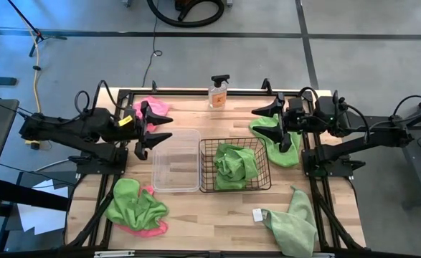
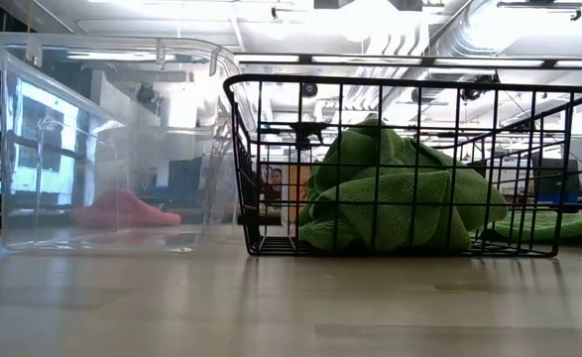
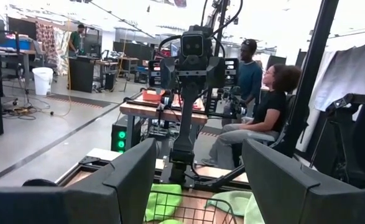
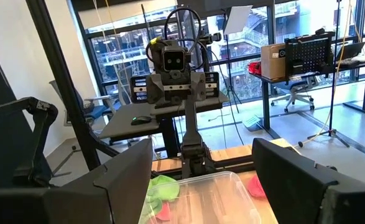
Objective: Sort microfiber towel by color & place in baskets
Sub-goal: Put the green towel into the wire basket
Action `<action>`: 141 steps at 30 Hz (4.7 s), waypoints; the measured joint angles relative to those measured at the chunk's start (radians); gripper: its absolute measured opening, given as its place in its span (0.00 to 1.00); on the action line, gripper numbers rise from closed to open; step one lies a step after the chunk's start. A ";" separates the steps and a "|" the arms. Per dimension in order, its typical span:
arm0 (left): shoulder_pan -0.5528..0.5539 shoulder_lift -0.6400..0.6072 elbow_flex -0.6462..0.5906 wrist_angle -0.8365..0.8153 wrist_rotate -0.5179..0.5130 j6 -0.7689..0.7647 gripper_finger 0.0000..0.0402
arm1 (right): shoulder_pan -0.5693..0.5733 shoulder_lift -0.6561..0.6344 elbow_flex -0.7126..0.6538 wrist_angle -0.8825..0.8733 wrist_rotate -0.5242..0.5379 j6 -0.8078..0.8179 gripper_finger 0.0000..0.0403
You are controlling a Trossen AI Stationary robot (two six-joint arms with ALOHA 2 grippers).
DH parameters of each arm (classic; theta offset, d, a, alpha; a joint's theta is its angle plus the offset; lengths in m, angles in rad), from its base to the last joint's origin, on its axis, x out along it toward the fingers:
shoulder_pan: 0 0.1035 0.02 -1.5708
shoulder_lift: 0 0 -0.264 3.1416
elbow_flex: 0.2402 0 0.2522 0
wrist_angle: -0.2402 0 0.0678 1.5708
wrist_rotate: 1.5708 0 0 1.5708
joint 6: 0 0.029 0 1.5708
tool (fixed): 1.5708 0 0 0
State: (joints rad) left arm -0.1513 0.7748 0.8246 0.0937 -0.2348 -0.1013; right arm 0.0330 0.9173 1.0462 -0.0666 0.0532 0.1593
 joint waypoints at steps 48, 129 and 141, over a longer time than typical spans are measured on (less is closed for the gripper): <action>0.000 -0.011 0.000 0.033 -0.069 -0.018 0.56 | 0.841 0.897 0.000 -0.704 -0.460 1.542 0.68; 0.000 -0.094 0.000 0.048 -0.077 0.001 0.56 | 0.222 0.233 0.134 -0.113 0.176 -0.251 0.01; 0.000 -0.094 0.000 0.047 -0.084 0.001 0.56 | 0.177 0.420 0.345 -0.629 0.128 0.363 0.01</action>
State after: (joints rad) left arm -0.1512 0.6807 0.8246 0.1406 -0.3187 -0.1001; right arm 0.2095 1.3370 1.3911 -0.6956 0.1810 0.5220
